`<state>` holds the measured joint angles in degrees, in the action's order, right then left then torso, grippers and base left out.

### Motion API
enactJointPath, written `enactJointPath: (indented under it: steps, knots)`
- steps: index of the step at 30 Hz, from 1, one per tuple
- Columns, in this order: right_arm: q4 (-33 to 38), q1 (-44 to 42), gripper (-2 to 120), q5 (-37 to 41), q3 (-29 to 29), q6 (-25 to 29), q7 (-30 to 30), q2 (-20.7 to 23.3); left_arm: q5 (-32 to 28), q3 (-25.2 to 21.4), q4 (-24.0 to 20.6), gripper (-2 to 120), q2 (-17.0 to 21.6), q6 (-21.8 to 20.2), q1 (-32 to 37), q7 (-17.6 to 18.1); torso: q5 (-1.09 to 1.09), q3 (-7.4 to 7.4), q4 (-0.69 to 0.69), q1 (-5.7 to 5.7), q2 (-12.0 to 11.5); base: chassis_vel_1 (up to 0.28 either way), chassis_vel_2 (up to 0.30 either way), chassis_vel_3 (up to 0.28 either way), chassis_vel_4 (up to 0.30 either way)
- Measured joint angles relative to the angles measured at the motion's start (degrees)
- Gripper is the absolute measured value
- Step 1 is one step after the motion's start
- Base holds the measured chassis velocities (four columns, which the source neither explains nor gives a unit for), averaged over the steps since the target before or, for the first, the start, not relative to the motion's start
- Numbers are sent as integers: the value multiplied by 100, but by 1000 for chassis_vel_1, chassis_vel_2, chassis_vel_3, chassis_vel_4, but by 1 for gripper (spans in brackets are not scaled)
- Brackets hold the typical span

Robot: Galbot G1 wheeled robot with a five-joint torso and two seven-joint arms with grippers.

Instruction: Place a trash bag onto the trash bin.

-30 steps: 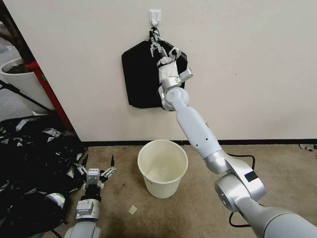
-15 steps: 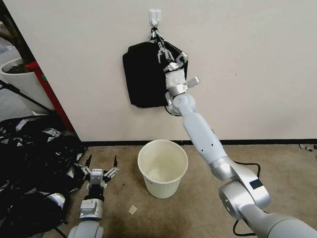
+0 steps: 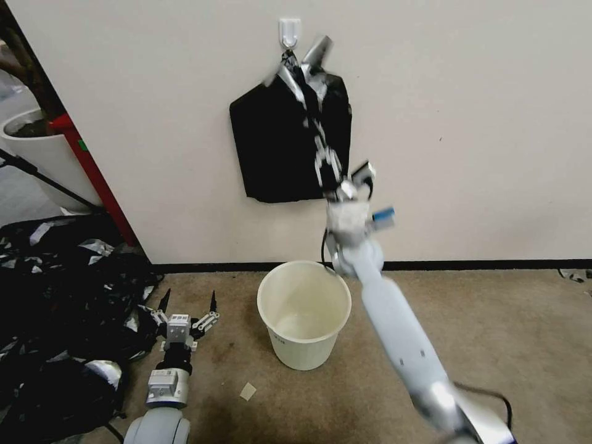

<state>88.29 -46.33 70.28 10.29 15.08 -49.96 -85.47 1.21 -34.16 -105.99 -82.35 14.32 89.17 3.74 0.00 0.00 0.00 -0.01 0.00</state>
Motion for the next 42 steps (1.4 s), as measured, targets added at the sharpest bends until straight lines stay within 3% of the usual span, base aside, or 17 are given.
enactJointPath:
  steps: [4,7,13,16,17,19,20,21,22,23,26,27,29,30,32,34,42]
  knots:
    - [483,-538,0,-22,97,11,-19,12,-117,31,64,100,27,5,-132,-9,-1,-1,0,0,0,0,0,0,0]
    - [839,-1154,0,-199,155,33,-213,37,-563,152,150,100,139,120,-396,-183,0,0,0,0,0,0,0,0,0]
    - [909,-1419,0,-507,177,69,-339,89,-1132,349,145,100,368,347,-762,-549,0,0,0,0,0,0,0,0,0]
    - [672,-1163,0,-934,283,234,-150,110,-1833,700,-196,100,960,450,-1332,-1090,-1,0,1,0,0,0,0,0,0]
    - [672,-1163,0,-934,283,234,-150,110,-1833,700,-196,100,960,450,-1332,-1090,-1,0,1,0,0,0,0,0,0]
    - [406,-853,0,-1280,377,482,201,89,-2063,914,-453,100,1541,466,-1687,-1407,-1,1,0,0,0,0,0,0,0]
    - [250,-660,0,-1457,439,600,377,80,-2233,1056,-644,100,1952,394,-1939,-1477,-1,1,2,1,0,0,0,0,0]
    - [250,-660,0,-1457,439,600,377,80,-2233,1056,-644,100,1952,394,-1939,-1477,-1,1,2,1,0,0,0,0,0]
    - [160,-526,0,-1560,472,663,496,75,-2450,1198,-788,100,2329,262,-2174,-1485,0,1,2,0,0,0,0,0,0]
    - [160,-526,0,-1560,472,663,496,75,-2450,1198,-788,100,2329,262,-2174,-1485,0,1,2,0,0,0,0,0,0]
    - [113,-320,0,-1673,493,725,696,53,-3084,1627,-1100,100,3198,-280,-3108,-1397,-1,1,1,1,0,0,0,0,0]
    - [113,-320,0,-1673,493,725,696,53,-3084,1627,-1100,100,3198,-280,-3108,-1397,-1,1,1,1,0,0,0,0,0]
    - [116,-311,0,-1796,485,758,719,-4,-3586,1996,-1244,100,3578,-807,-3897,-1103,0,1,0,1,0,0,0,0,0]
    - [116,-311,0,-1796,485,758,719,-4,-3586,1996,-1244,100,3578,-807,-3897,-1103,0,1,0,1,0,0,0,0,0]
    - [138,-385,0,-2017,427,830,718,-80,-4183,2525,-1353,100,3781,-1562,-4674,-576,0,1,1,1,0,0,0,0,0]
    - [152,-465,0,-2217,359,892,699,-149,-4418,2956,-1296,100,3809,-2132,-5244,-192,0,1,0,1,0,0,0,0,0]
    - [316,-535,0,-2510,274,949,668,-191,-4240,3551,-755,100,3588,-2801,-6075,132,-1,1,0,1,0,0,0,0,0]
